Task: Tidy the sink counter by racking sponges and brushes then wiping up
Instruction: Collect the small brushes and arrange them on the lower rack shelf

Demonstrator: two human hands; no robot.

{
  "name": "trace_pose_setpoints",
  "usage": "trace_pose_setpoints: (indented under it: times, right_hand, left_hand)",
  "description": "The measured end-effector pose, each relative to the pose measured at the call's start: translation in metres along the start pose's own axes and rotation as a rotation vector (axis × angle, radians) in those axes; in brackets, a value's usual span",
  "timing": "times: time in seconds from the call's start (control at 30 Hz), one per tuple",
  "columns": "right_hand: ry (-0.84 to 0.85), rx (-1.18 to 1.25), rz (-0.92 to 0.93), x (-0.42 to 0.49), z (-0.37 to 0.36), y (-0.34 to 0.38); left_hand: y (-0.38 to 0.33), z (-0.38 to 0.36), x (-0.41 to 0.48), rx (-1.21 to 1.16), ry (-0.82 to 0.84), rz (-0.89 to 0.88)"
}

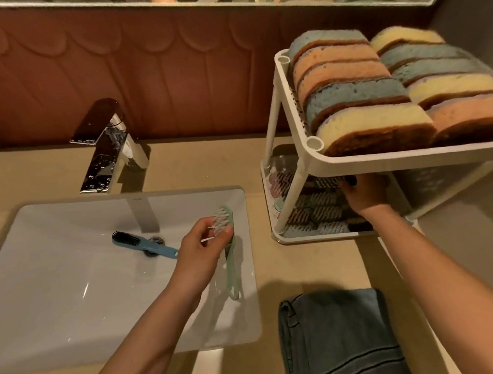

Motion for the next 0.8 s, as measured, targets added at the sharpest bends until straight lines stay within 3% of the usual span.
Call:
trace_pose_setpoints:
  times: [0.1,0.3,0.53,0.8]
  right_hand:
    - [-0.005,0.076,0.023,0.01,-0.007,-0.006]
    - [0.154,0.235,-0.016,0.019,-0.027,-0.009]
    - [0.2,0.234,-0.026,0.021,-0.034,-0.008]
    - [0.064,0.304,0.006,-0.004,-0.016,0.016]
  left_hand:
    - [-0.002,0.0,0.003,0.017,-0.024,-0.002]
    - [-0.003,0.0,0.005,0.016,-0.027,0.004]
    - [-0.004,-0.005,0.003,0.008,-0.015,0.017]
    - [0.0,-0.007,0.004,0.017,0.036,0.081]
Point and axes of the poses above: each hand's wrist, its own x-axis towards the middle knuckle, its own z-axis out of the back of the hand, y = z × x, the point moved 7 cm from there along x, towards the middle knuckle, and after that the axes turned 15 degrees about z, right-handed, at the moved point
